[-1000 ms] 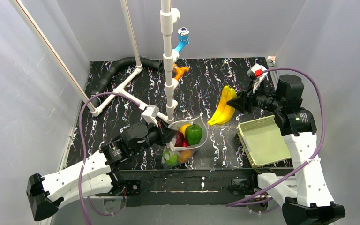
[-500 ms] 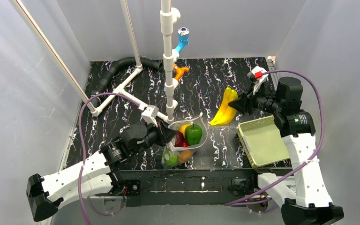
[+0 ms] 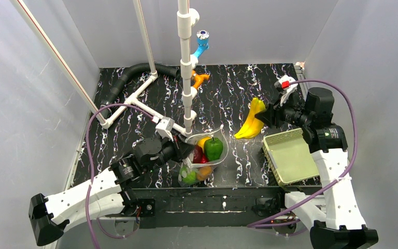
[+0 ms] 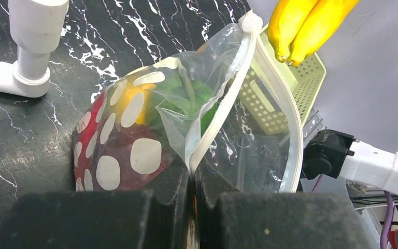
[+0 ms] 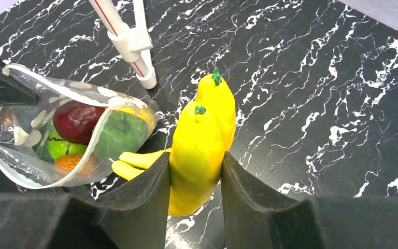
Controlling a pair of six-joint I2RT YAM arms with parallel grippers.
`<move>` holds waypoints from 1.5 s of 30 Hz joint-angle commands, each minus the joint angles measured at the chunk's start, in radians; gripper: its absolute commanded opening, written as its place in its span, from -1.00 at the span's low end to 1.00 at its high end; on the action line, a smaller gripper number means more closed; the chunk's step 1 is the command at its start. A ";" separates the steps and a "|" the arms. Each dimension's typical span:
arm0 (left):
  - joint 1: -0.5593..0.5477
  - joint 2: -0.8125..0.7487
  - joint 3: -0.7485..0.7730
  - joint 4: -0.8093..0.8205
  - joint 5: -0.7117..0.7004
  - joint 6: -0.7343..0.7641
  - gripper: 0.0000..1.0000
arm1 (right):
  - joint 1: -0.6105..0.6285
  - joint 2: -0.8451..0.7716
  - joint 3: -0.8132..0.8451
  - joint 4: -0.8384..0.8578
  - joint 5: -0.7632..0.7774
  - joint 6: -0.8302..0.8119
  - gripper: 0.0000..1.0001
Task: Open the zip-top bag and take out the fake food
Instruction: Place the fake fruit in the zipper food storage bag.
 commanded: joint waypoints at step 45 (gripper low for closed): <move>0.000 -0.056 -0.028 0.019 -0.012 0.027 -1.00 | -0.152 -0.047 -0.199 0.196 0.282 0.036 -0.97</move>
